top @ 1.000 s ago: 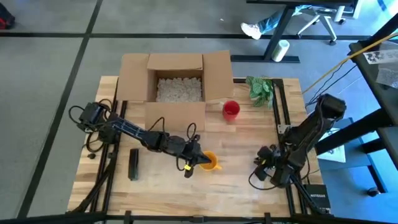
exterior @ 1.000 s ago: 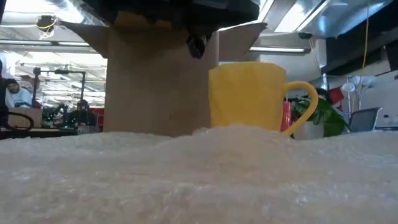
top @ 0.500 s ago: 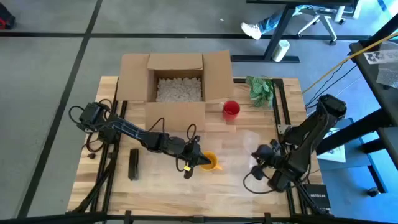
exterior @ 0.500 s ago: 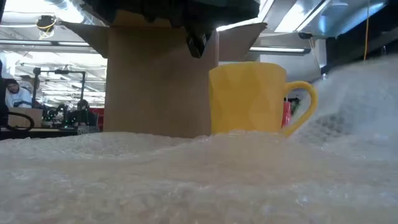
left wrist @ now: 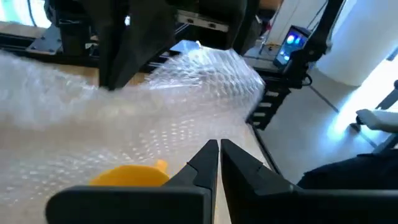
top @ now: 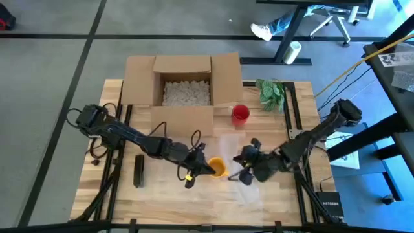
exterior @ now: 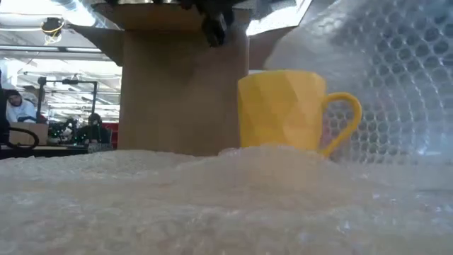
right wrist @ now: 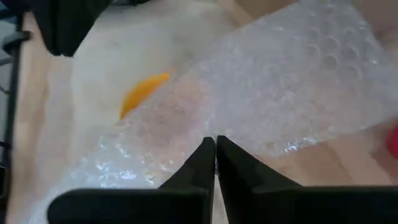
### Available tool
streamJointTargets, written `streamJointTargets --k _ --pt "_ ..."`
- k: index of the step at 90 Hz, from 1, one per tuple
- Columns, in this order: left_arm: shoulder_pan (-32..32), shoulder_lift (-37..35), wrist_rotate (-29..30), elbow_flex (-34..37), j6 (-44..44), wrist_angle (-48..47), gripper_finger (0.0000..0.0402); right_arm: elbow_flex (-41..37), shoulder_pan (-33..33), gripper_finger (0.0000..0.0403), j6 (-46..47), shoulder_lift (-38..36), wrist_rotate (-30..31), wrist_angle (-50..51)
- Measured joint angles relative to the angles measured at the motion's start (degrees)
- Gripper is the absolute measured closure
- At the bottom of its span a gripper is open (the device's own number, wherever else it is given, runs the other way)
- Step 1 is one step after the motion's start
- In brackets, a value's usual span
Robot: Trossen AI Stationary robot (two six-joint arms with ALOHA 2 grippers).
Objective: Wrap mug
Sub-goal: Wrap the yellow mug with bubble wrap
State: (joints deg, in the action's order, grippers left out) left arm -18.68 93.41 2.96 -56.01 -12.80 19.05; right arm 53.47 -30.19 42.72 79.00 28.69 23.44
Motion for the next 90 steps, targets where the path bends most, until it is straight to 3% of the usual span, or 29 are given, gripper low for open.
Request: streamJointTargets --k 26,44,56,76,90 --pt "-2.4 -0.9 8.6 0.1 -3.5 -12.0 0.0402 0.0 7.5 0.0403 -6.6 6.6 -15.3 -11.4" --pt "-2.4 -0.9 10.4 0.1 -4.4 -12.8 0.0402 2.8 9.8 0.0403 -7.4 11.5 -23.0 -12.1" --pt "-2.4 -0.9 12.6 0.1 -4.9 -14.3 0.0402 9.1 11.0 0.0403 -10.1 15.3 -25.8 -6.8" --pt "-2.4 -0.8 12.8 0.1 -6.4 -17.0 0.0402 22.9 12.4 0.0403 -14.0 23.7 -29.6 12.1" --pt "-3.5 -0.8 12.8 0.1 -7.0 -18.2 0.0402 30.6 13.2 0.0403 -16.6 28.4 -31.7 17.7"
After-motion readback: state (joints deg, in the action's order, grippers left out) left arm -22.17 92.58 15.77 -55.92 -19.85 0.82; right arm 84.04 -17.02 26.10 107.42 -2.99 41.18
